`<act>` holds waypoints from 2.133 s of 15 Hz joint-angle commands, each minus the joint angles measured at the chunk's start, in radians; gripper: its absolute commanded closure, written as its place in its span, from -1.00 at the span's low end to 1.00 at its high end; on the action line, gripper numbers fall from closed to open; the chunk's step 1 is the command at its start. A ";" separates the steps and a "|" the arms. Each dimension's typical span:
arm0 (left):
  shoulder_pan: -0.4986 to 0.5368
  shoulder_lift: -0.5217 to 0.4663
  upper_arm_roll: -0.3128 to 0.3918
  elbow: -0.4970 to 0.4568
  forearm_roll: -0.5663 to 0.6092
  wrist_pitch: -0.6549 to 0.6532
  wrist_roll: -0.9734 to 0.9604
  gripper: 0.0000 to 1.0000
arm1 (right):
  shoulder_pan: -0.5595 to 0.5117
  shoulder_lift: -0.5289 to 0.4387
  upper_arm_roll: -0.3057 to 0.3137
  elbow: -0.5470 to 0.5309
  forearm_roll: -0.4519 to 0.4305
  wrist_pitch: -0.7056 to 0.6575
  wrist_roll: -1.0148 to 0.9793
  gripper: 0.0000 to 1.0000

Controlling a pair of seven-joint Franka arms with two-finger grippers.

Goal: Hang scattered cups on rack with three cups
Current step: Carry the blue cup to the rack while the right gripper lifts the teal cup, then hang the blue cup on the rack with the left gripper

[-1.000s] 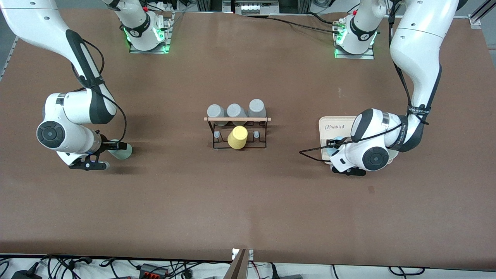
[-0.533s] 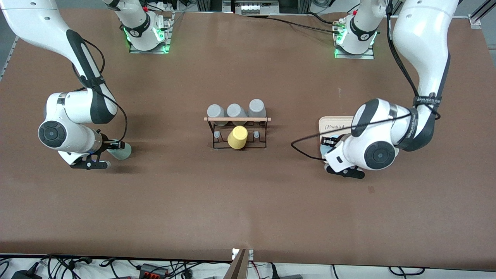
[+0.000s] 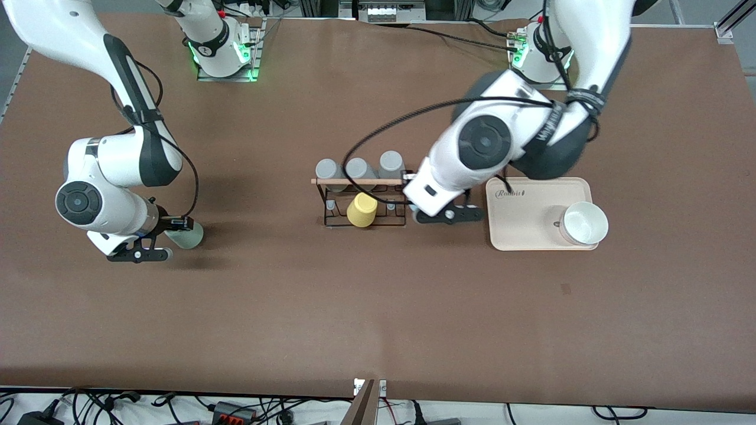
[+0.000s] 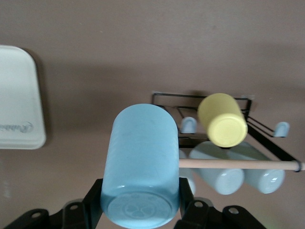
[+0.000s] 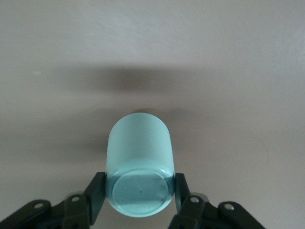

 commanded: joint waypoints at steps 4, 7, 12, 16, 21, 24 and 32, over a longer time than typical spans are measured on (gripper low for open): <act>-0.031 0.065 -0.001 0.030 -0.024 0.112 -0.050 0.89 | 0.111 -0.007 0.007 0.180 0.095 -0.175 0.088 0.37; -0.043 0.076 0.000 0.026 -0.026 0.115 -0.049 0.88 | 0.147 -0.007 0.007 0.214 0.104 -0.192 0.126 0.37; -0.056 0.102 0.000 0.021 -0.024 0.115 -0.037 0.85 | 0.153 -0.005 0.007 0.242 0.118 -0.229 0.127 0.37; -0.063 0.131 0.000 0.021 -0.020 0.115 -0.026 0.80 | 0.153 -0.007 0.007 0.254 0.164 -0.237 0.128 0.37; -0.063 0.140 0.000 0.019 -0.017 0.117 0.084 0.54 | 0.167 -0.001 0.007 0.311 0.195 -0.277 0.142 0.37; -0.050 0.120 0.008 0.033 -0.009 0.106 0.086 -1.00 | 0.189 -0.005 0.007 0.312 0.193 -0.277 0.143 0.37; 0.182 -0.054 0.016 0.027 0.104 0.020 0.106 -1.00 | 0.271 0.006 0.008 0.390 0.195 -0.318 0.258 0.37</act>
